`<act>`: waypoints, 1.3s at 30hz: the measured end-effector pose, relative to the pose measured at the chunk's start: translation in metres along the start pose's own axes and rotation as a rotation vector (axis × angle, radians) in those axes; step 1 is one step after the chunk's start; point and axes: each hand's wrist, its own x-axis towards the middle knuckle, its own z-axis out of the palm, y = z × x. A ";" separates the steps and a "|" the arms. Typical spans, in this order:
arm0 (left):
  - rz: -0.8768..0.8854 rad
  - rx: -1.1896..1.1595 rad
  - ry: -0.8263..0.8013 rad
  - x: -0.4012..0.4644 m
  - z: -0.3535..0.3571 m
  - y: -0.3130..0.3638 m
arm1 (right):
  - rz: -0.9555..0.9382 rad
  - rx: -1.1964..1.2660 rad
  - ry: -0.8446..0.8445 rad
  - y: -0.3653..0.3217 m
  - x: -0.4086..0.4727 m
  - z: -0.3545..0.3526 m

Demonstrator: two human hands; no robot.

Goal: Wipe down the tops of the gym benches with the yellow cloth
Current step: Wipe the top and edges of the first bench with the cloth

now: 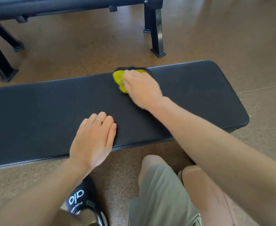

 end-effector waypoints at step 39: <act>-0.063 0.018 -0.029 0.001 -0.003 0.008 | 0.706 -0.114 0.249 0.148 -0.042 -0.025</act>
